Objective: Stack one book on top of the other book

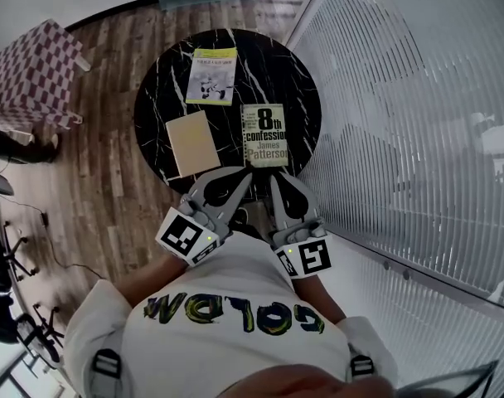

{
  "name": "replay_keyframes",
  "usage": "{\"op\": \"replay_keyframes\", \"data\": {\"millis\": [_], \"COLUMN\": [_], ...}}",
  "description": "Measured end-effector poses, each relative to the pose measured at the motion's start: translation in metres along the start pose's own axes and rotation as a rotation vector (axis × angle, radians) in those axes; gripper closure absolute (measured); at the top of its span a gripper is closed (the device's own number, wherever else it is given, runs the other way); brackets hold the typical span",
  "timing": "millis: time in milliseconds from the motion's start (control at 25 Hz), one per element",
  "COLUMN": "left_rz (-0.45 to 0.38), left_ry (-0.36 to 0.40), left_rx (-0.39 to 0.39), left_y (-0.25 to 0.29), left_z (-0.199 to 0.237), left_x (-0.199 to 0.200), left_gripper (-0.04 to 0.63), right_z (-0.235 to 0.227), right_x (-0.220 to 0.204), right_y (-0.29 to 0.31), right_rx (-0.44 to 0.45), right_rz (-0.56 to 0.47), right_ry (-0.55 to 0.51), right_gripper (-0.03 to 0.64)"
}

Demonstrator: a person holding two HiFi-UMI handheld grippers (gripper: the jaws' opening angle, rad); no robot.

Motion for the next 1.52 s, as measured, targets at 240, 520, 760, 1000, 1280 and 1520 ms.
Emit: {"op": "replay_keyframes", "data": {"millis": [240, 520, 760, 1000, 1280, 1520], "left_rz": [0.019, 0.054, 0.066, 0.098, 0.120, 0.155], "left_ry": [-0.017, -0.040, -0.040, -0.085, -0.093, -0.100], "left_rx": [-0.001, -0.006, 0.000, 0.006, 0.012, 0.025], "left_y": [0.011, 0.016, 0.019, 0.027, 0.039, 0.047], "left_z": [-0.003, -0.007, 0.002, 0.010, 0.019, 0.028], "left_x": [-0.009, -0.023, -0.035, -0.048, -0.068, -0.093], "left_gripper": [0.594, 0.594, 0.594, 0.594, 0.581, 0.563], "right_z": [-0.016, -0.020, -0.028, -0.042, -0.058, -0.074], "right_x": [-0.009, -0.019, -0.032, -0.043, -0.068, -0.092], "right_y": [-0.003, -0.006, -0.001, 0.009, 0.021, 0.028], "right_rx": [-0.012, -0.011, -0.023, -0.029, -0.030, -0.037], "right_rz": [0.021, 0.044, 0.063, 0.096, 0.139, 0.180], "right_ry": [0.015, 0.035, 0.031, 0.033, 0.058, 0.064], "right_gripper": [0.615, 0.615, 0.615, 0.614, 0.586, 0.561]}}
Point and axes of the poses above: the fingertips, and each gripper's own axes: y forward along the fingers, z to its left, x out of its top, the point moved 4 cm from there along -y, backward along the fingers, and after that the axes turned 4 degrees about y, right-handed, at the moved point
